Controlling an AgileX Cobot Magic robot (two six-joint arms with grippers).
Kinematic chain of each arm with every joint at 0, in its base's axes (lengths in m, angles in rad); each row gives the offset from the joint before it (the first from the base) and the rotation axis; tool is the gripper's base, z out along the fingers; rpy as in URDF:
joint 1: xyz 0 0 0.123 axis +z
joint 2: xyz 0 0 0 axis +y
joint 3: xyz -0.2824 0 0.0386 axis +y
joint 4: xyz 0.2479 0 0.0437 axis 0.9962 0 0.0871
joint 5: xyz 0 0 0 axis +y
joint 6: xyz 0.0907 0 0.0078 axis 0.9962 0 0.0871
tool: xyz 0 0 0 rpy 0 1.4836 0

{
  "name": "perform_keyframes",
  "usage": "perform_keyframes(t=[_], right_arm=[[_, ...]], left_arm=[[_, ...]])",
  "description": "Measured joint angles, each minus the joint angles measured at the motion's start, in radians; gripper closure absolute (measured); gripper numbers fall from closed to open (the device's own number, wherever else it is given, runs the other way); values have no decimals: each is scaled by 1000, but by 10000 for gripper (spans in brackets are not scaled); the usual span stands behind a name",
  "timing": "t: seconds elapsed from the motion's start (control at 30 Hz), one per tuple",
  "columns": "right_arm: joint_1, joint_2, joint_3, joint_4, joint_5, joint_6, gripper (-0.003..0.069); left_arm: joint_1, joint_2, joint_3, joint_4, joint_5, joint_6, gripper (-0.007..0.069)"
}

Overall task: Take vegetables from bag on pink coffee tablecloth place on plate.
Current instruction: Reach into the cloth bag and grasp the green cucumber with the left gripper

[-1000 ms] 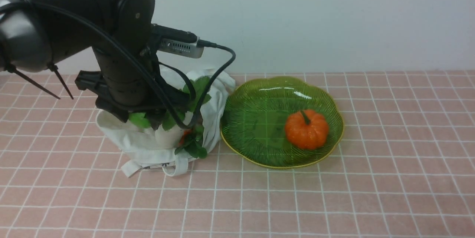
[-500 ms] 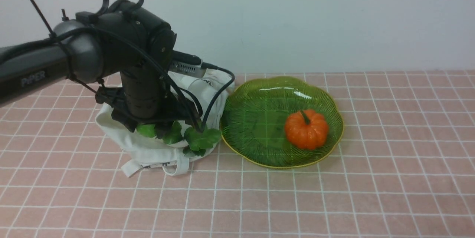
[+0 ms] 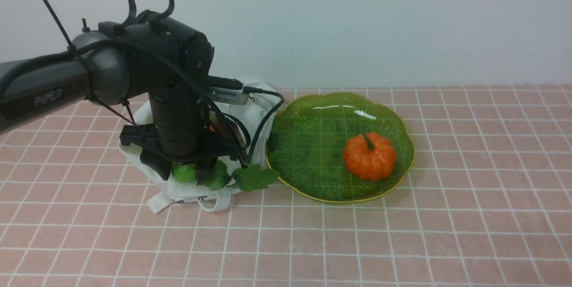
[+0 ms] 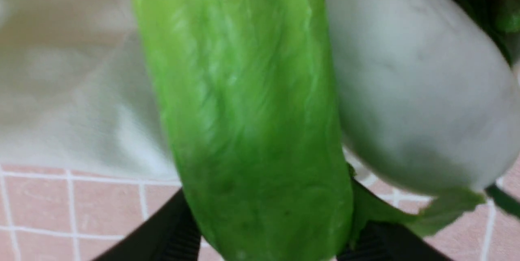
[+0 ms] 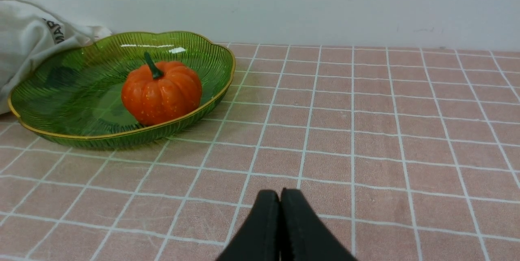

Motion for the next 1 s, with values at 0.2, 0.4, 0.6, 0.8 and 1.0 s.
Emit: perform_keyframes(t=[0.2,0.4,0.6,0.8,1.0], right_arm=[[0,0,0,0,0,0,673],[0,0,0,0,0,0,673],[0,0,0,0,0,0,673],[0,0,0,0,0,0,673],[0,0,0,0,0,0,673]], left_arm=[[0,-19,0,-25,50,-2,109],[0,-70,0,11,78,-21,102],[0,-69,0,113,-4,-185,102],[0,-46,0,132,-106,-382,102],[0,-10,0,162,-112,-501,102]])
